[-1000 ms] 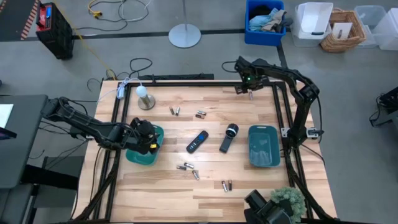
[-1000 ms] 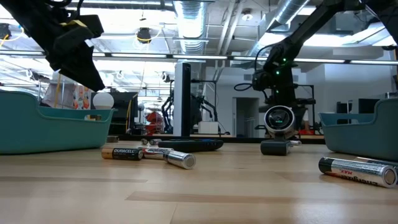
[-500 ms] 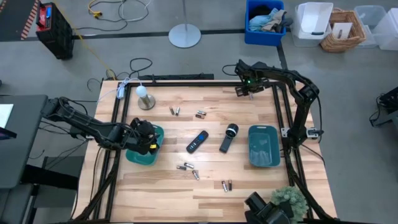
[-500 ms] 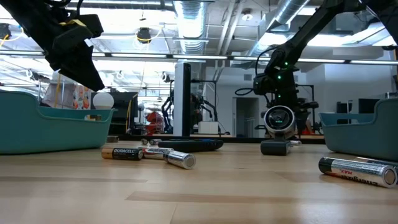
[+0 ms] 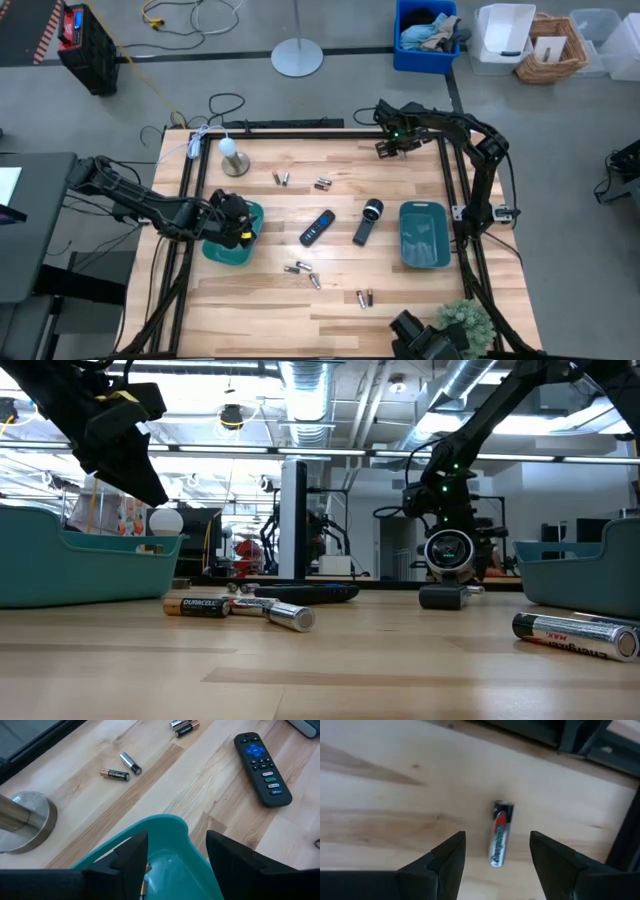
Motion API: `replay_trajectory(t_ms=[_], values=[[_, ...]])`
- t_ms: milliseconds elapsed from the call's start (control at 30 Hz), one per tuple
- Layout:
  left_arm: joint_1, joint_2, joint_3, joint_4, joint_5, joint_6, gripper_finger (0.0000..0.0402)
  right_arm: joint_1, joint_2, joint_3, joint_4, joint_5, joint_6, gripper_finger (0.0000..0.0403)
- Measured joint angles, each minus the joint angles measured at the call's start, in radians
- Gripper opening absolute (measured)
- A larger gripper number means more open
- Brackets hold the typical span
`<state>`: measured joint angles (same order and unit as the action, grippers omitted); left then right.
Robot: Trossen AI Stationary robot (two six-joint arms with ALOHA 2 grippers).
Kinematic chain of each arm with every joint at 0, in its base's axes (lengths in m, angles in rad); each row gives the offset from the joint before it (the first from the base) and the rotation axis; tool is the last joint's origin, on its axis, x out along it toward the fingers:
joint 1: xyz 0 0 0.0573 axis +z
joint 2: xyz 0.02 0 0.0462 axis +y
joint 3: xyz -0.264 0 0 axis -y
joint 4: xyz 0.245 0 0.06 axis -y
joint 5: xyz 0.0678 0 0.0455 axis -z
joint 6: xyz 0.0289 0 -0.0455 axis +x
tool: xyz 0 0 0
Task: Sort batteries
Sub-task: Put the silver battery into the blue bin
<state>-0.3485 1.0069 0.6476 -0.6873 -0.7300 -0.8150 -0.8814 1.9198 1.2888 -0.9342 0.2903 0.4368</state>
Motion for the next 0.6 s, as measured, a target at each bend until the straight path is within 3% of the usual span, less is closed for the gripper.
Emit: replay_trajectory(t_ms=[600], values=[[0.0, 0.0, 0.0, 0.0, 0.0, 0.0, 0.0195, 0.011, -0.003, 0.046, -0.04, -0.008, 0.031, 0.0239]])
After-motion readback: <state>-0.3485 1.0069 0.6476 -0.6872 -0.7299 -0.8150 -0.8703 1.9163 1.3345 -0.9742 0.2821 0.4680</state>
